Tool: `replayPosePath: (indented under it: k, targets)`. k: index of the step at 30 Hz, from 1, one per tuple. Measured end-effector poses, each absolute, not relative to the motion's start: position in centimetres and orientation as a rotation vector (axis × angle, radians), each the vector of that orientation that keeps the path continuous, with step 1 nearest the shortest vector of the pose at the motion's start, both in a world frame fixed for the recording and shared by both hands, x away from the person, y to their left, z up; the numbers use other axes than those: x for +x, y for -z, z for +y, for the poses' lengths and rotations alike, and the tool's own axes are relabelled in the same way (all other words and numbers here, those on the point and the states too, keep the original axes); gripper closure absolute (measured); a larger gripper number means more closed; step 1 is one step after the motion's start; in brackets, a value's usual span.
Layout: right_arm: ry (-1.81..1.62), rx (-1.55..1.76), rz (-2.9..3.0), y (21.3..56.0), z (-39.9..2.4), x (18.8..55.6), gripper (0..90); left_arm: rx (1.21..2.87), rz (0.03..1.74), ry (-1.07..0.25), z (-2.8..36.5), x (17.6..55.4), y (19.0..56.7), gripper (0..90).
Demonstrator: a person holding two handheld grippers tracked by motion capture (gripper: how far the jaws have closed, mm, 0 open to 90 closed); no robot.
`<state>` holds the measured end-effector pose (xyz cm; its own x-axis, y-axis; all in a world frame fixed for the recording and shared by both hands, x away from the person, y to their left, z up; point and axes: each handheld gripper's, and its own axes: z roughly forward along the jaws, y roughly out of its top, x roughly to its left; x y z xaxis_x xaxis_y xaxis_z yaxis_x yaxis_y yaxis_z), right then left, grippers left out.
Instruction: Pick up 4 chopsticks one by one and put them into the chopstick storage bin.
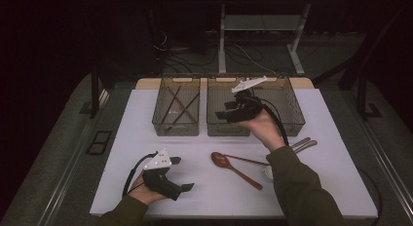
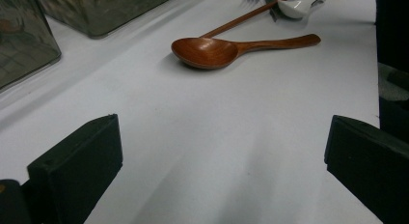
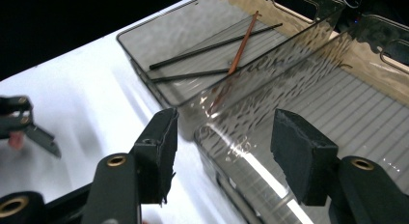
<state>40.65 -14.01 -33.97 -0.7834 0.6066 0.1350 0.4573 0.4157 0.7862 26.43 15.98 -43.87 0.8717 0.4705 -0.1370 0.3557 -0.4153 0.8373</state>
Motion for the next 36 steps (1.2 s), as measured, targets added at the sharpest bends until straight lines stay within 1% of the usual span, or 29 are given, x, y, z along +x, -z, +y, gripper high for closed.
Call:
replayPosePath:
  k: [8,12,18,23,30,36]
  targets:
    - [-1.329,0.941,2.485,35.1,-17.1,39.0,42.8,2.044,0.606,-0.147,16.1,26.5,43.9,0.0]
    - [-1.351,0.967,2.462,35.5,-19.1,38.1,44.6,2.046,0.608,-0.147,16.0,26.5,43.9,0.0]
    - [-1.357,0.975,2.457,36.2,-22.2,36.4,52.2,2.048,0.61,-0.151,16.1,26.5,43.9,0.0]
    - [-1.354,0.956,2.459,37.5,-24.7,34.6,58.8,2.053,0.609,-0.154,16.0,26.5,44.0,0.0]
    - [-1.31,0.976,2.482,38.6,-27.6,32.7,63.3,2.051,0.607,-0.155,16.0,26.5,43.9,0.0]
    - [-1.286,0.998,2.493,39.3,-29.4,31.3,65.2,2.053,0.606,-0.154,16.0,26.5,44.0,0.0]
